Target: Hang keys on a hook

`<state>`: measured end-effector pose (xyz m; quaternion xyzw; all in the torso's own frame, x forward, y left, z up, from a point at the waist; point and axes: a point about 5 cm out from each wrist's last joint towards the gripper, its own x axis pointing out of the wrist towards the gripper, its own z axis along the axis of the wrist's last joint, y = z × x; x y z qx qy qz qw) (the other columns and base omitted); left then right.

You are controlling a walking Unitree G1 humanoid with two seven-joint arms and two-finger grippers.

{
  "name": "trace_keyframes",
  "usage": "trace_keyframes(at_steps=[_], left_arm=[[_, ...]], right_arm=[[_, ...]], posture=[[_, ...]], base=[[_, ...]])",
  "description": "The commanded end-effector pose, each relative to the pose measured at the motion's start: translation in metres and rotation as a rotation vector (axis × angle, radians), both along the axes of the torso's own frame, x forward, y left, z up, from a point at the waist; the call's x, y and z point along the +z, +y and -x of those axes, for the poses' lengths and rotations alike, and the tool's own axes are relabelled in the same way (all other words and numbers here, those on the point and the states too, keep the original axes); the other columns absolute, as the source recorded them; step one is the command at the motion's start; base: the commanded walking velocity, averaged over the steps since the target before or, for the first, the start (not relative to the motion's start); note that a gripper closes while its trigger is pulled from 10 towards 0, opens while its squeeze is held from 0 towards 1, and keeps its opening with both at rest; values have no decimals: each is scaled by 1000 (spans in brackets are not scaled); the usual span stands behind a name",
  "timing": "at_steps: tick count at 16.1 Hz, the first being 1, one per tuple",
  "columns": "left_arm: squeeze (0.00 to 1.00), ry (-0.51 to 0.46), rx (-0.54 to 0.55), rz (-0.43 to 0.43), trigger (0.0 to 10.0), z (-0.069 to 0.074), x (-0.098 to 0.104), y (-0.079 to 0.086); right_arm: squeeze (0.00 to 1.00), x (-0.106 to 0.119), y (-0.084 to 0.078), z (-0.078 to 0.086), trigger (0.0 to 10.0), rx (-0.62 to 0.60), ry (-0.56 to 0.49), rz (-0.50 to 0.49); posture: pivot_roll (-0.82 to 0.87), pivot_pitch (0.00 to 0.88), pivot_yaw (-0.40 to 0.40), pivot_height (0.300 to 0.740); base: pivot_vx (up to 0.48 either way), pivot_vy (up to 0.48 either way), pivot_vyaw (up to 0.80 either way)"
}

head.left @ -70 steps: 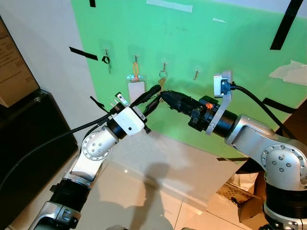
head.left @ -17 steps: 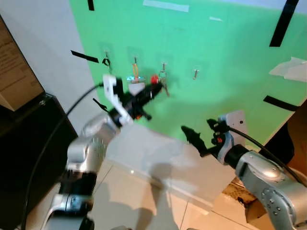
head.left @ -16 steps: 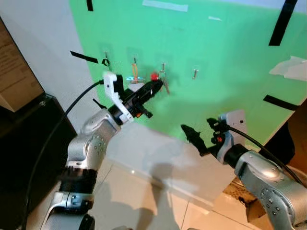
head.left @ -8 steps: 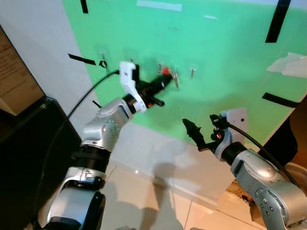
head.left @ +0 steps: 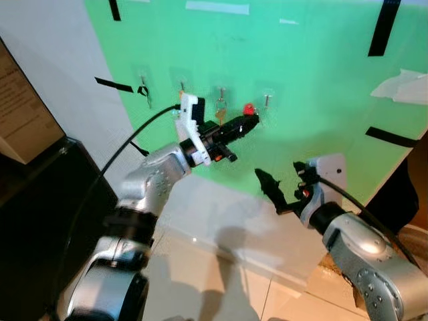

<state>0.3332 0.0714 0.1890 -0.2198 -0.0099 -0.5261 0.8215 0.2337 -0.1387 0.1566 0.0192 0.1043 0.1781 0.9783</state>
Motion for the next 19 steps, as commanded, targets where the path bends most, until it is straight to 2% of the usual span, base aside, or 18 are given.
trace_keyframes(at_steps=[1,2,3,4,5,6,8,10,11,14,16,19], left_arm=[[0,-19,6,-20,0,3,1,6],[0,-57,81,-74,10000,7,-4,15],[0,-75,116,-97,10000,9,-6,18],[0,-192,261,-252,10000,16,-12,29],[0,-249,308,-349,10000,22,-18,32],[0,-290,343,-368,10000,27,-19,34],[0,-323,400,-389,10000,34,-18,36],[0,-275,448,-373,10000,37,-22,39],[0,-292,458,-384,10000,39,-23,39],[0,-279,530,-438,10000,34,-28,43],[0,-318,536,-475,10000,33,-27,43],[0,-295,557,-459,10000,29,-26,43]], right_arm=[[1000,2,3,3,10000,14,-12,24],[337,-7,-1,5,10000,-16,8,74],[337,-12,-2,5,10000,-36,20,91],[0,-24,-8,6,10000,-136,43,83],[0,-25,-10,5,10000,-180,42,58],[0,-25,-13,3,10000,-219,33,49],[0,-22,-18,1,10000,-264,16,41],[0,-22,-21,0,10000,-284,6,32],[0,-22,-20,0,10000,-286,3,31],[0,-22,-19,1,10000,-296,-6,33],[0,-23,-19,1,10000,-302,-7,32],[0,-23,-19,1,10000,-307,-16,28]], posture=[[-190,0,117,740],[-185,0,109,740],[-185,0,109,740],[-167,0,88,740],[-163,0,81,740],[-158,0,76,740],[-154,0,70,740],[-153,0,69,740],[-154,0,70,740],[-158,0,82,740],[-157,0,86,740],[-152,0,90,740]], base=[[0,0,0],[0,0,0],[0,0,0],[0,0,-613],[0,0,-800],[0,0,-800],[0,0,-800],[0,0,-800],[0,326,-800],[0,411,-800],[0,0,0],[0,0,0]])
